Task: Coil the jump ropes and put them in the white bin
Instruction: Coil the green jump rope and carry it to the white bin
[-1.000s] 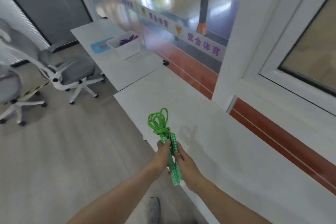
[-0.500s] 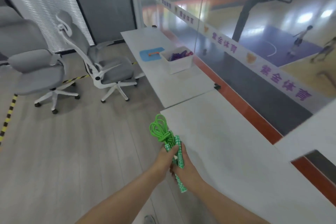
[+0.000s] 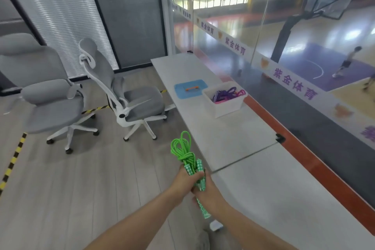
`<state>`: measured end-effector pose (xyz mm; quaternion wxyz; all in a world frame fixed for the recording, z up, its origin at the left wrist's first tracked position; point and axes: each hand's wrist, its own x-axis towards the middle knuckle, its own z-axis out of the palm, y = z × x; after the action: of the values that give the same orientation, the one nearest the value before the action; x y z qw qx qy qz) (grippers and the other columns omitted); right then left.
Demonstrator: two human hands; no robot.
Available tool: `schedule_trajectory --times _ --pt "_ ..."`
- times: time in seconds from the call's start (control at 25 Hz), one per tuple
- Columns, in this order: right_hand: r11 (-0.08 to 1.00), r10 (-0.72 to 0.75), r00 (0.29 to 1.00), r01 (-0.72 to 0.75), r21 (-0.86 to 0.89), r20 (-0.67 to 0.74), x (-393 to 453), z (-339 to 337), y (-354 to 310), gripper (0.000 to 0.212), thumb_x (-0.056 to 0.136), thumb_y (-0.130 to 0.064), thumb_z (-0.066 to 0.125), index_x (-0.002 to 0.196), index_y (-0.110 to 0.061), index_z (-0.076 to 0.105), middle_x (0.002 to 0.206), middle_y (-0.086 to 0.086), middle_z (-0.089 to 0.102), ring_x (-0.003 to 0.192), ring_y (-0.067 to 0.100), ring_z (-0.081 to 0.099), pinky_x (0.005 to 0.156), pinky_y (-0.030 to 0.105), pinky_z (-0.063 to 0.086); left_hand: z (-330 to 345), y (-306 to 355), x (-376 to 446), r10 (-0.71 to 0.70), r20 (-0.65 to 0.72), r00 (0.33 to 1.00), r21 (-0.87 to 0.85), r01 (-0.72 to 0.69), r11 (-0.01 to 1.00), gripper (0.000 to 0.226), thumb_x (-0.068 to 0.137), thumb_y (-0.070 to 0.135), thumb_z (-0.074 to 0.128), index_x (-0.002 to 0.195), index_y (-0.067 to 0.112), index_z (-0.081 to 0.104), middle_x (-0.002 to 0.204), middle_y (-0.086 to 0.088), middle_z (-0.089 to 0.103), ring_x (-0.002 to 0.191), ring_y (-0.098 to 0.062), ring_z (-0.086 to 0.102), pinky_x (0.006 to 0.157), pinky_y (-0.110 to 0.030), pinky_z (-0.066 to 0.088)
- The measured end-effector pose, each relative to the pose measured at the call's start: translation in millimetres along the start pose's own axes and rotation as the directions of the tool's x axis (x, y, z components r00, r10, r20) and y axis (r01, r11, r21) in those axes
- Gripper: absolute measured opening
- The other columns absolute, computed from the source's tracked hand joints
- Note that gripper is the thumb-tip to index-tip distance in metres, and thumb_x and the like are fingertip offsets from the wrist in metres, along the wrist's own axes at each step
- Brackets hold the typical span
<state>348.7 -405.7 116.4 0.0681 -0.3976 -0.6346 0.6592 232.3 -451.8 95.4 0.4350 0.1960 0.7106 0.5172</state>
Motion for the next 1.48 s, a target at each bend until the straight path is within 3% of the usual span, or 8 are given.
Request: schedule_trajectory --times 0.12,0.28,0.64,0.88,1.0,1.24,1.36,1.48 --pt "0.999 -0.050 0.999 0.050 0.018 -0.010 70 -19 -32 0.042 0.092 -0.008 0.061 0.117 -0.038 0.047 0.087 0.012 0.068 0.054 0.021 0.058 0.047 0.031 0.047 -7 42 70 0.025 0.005 1.000 0.083 -0.025 0.996 0.025 0.082 0.015 0.074 0.103 0.011 0.063 0.091 -0.016 0.073 0.081 -0.026 0.071 0.076 -0.041 0.058" --pt "0.989 -0.046 0.997 0.055 0.138 -0.067 153 -60 -76 0.027 0.096 -0.014 0.060 0.117 -0.029 0.055 0.093 0.010 0.070 0.057 0.019 0.063 0.050 0.033 0.048 4 110 159 0.009 0.016 1.000 0.211 -0.012 0.977 0.024 0.084 0.025 0.078 0.102 0.016 0.064 0.090 -0.002 0.072 0.078 -0.011 0.068 0.063 -0.015 0.052" --pt "0.845 0.151 0.969 -0.024 0.534 -0.196 319 -154 -130 0.018 0.102 -0.022 0.054 0.115 -0.011 0.058 0.095 0.013 0.067 0.060 0.022 0.059 0.051 0.031 0.047 58 193 377 -0.143 0.157 0.977 0.314 0.088 0.945 0.027 0.101 0.031 0.052 0.091 0.009 0.063 0.082 -0.011 0.060 0.075 -0.023 0.055 0.077 -0.037 0.051" --pt "0.768 0.338 0.890 -0.075 0.636 -0.304 474 -185 -153 0.028 0.095 -0.022 0.065 0.108 0.003 0.062 0.084 0.020 0.067 0.060 0.025 0.066 0.054 0.035 0.055 63 219 553 -0.089 0.355 0.931 0.698 -0.200 0.687 0.042 0.101 0.048 0.046 0.082 0.014 0.061 0.075 -0.008 0.063 0.074 -0.026 0.065 0.078 -0.039 0.054" --pt "0.796 0.459 0.761 -0.122 0.593 -0.459 554 -194 -160 0.051 0.069 -0.056 0.080 0.092 -0.010 0.072 0.084 0.016 0.075 0.081 0.035 0.073 0.074 0.049 0.060 62 244 633 -0.092 0.535 0.840 0.766 -0.435 0.473 0.040 0.105 0.043 0.040 0.100 0.012 0.064 0.100 -0.013 0.068 0.099 -0.029 0.066 0.077 -0.029 0.042" --pt "0.844 0.531 0.558 -0.280 0.458 -0.637 618 -190 -163 0.031 0.086 -0.047 0.063 0.089 -0.017 0.069 0.077 0.003 0.073 0.068 0.019 0.070 0.069 0.041 0.057 54 243 728 -0.087 0.838 0.539 0.541 -0.841 0.006 0.036 0.105 0.036 0.032 0.120 0.018 0.059 0.124 -0.004 0.061 0.120 -0.030 0.049 0.101 -0.037 0.032" --pt "0.847 0.531 0.501 -0.345 0.405 -0.684 625 -184 -169 0.016 0.095 -0.030 0.057 0.100 -0.017 0.066 0.085 -0.002 0.067 0.074 0.016 0.061 0.064 0.033 0.045 55 241 753 0.117 0.903 0.412 0.415 -0.910 -0.001 0.041 0.102 0.035 0.044 0.139 0.019 0.053 0.149 0.000 0.048 0.138 -0.031 0.036 0.115 -0.043 0.029" --pt "0.821 0.561 0.475 -0.427 0.380 -0.678 644 -178 -161 0.030 0.092 -0.043 0.051 0.109 -0.022 0.064 0.095 -0.004 0.069 0.087 0.017 0.065 0.076 0.034 0.052 83 251 768 0.049 0.961 0.272 0.276 -0.956 -0.099 0.057 0.105 0.040 0.035 0.159 0.024 0.023 0.167 0.001 0.017 0.155 -0.022 0.008 0.124 -0.043 0.011"
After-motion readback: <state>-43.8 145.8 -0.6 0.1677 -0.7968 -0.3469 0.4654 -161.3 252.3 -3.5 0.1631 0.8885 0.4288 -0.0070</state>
